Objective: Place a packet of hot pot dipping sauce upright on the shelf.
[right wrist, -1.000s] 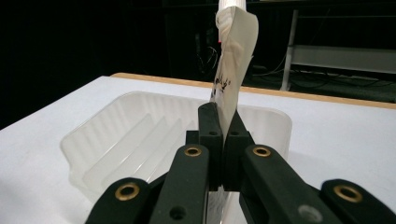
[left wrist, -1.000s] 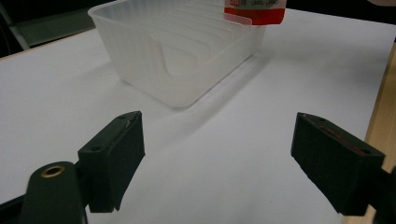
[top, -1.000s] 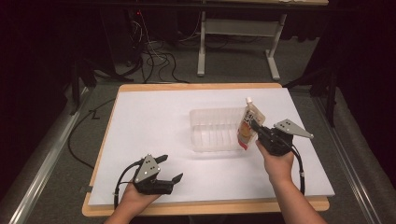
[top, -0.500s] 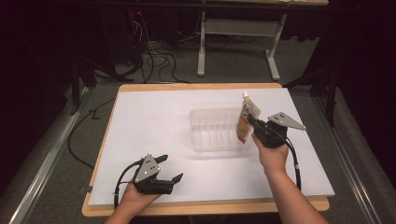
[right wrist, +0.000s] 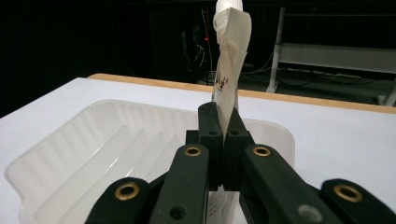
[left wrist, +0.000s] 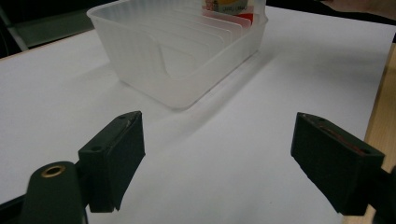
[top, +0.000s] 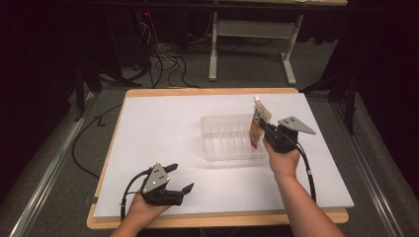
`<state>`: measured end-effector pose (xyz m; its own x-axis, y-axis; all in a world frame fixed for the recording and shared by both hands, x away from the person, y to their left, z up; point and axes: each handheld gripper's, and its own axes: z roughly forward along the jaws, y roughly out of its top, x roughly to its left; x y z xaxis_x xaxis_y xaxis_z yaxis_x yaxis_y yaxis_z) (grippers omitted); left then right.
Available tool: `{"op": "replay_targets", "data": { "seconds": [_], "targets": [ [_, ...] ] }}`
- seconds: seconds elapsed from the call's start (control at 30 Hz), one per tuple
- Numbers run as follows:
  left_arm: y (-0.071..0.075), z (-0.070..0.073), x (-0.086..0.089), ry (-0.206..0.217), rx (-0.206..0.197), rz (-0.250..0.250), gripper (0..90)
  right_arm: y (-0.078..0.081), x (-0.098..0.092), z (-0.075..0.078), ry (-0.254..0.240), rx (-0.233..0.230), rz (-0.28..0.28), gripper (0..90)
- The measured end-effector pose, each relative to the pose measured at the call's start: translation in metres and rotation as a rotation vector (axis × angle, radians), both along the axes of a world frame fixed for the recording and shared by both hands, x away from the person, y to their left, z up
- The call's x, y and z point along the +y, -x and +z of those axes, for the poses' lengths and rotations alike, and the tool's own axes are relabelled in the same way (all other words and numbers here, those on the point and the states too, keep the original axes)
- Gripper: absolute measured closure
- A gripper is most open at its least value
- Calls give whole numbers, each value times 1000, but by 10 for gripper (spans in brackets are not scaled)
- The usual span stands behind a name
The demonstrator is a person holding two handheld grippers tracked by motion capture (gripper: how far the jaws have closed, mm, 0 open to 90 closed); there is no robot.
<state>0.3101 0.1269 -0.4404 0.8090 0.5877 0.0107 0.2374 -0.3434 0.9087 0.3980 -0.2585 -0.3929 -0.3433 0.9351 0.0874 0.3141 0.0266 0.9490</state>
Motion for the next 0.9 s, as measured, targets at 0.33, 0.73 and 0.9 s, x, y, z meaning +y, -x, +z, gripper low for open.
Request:
{"op": "replay_targets", "data": {
  "seconds": [0.33, 0.73, 0.9],
  "targets": [
    [0, 1, 1, 4, -2, 2, 180, -5, 4, -8, 2, 11, -11, 900],
    [0, 0, 1, 0, -3, 1, 180, -6, 6, -20, 22, 30, -14, 900],
    [0, 0, 0, -2, -2, -2, 180, -5, 6, -26, 30, 35, -13, 900]
  ]
}}
